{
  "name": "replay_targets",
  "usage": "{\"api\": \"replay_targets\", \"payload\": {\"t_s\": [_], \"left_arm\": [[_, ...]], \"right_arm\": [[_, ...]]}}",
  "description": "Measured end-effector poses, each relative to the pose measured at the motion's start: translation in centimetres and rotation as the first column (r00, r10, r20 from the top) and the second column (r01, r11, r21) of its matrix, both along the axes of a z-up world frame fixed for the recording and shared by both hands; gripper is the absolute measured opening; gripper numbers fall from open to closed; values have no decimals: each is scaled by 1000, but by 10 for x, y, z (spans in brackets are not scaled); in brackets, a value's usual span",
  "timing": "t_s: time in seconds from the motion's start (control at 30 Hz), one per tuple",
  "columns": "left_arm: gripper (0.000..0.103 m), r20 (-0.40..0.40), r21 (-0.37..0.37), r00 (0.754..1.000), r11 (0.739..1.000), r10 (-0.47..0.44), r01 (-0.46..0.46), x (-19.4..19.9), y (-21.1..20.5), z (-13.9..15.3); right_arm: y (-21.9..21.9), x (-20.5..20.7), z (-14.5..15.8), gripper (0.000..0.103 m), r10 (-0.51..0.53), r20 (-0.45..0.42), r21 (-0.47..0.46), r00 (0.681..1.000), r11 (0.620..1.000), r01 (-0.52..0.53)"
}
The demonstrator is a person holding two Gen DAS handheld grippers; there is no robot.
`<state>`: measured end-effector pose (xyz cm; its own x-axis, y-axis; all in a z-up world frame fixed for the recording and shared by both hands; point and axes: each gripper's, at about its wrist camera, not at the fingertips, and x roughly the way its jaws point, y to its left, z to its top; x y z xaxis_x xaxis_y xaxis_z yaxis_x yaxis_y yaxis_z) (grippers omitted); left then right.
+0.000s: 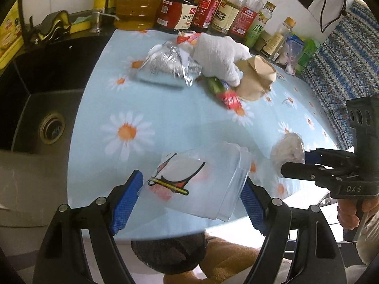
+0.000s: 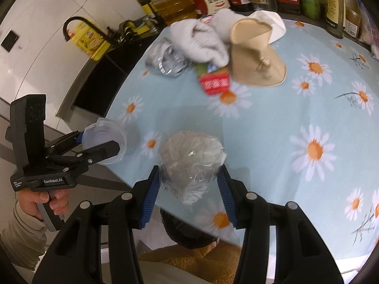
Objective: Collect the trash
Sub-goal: 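Close the left tool on the clear printed plastic cup while the right tool lifts the bag, then lower both tools into the black trash bin and open them, dropping the bag and cup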
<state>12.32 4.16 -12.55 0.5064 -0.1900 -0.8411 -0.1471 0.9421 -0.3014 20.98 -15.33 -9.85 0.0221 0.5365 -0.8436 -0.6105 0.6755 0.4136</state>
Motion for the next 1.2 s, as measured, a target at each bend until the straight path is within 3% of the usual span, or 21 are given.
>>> {"api": "replay_targets", "payload": {"t_s": [0.27,0.57,0.87,1.2], "left_arm": [[78,0,-5,1000,1000,9,-9,-54,-6,-4],[78,-69,-57,997,998,30,-34,-103,-6,-41],[78,-158,-99,987,995,17,-33,-126,-9,-95],[78,-281,-135,960,990,12,-51,-131,-15,-172]], "right_arm": [[5,-46,-1,50,30,5,-16,1000,999,-30],[9,-96,-26,50,69,-49,-45,996,996,-71],[9,-118,-70,50,54,-117,-60,992,996,-61],[8,-134,-151,50,12,-199,-146,980,988,-42]]}}
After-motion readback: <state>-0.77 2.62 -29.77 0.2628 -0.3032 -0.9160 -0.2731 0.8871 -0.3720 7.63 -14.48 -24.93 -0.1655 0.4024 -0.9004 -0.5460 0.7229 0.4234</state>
